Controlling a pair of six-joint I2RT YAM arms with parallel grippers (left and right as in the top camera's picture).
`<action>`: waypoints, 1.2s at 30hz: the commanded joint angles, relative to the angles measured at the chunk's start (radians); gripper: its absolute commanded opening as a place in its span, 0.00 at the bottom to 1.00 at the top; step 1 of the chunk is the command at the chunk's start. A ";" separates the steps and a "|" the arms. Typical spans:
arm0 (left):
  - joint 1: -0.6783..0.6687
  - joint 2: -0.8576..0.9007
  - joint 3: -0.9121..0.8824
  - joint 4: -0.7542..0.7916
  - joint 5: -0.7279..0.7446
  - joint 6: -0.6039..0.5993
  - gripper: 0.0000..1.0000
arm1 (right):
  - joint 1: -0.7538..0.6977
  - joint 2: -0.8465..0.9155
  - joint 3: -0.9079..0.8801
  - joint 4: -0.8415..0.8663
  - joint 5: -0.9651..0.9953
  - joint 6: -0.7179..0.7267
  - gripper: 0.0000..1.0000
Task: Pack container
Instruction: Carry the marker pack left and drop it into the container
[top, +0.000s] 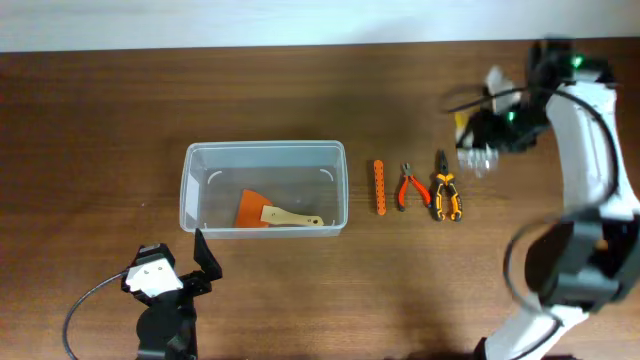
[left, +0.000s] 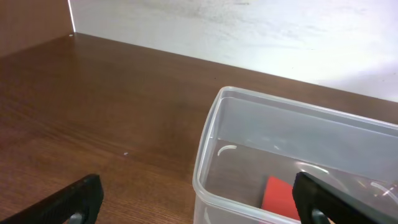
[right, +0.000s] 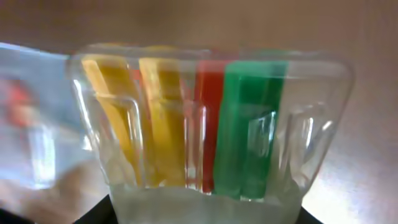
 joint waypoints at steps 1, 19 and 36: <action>-0.005 -0.005 -0.004 -0.001 -0.003 0.009 0.99 | 0.163 -0.159 0.127 -0.020 -0.085 0.012 0.19; -0.005 -0.005 -0.004 -0.001 -0.003 0.009 0.99 | 0.824 0.163 0.115 0.250 0.393 -0.186 0.06; -0.005 -0.005 -0.004 -0.001 -0.003 0.009 0.99 | 0.797 0.362 0.162 0.242 0.502 -0.193 0.99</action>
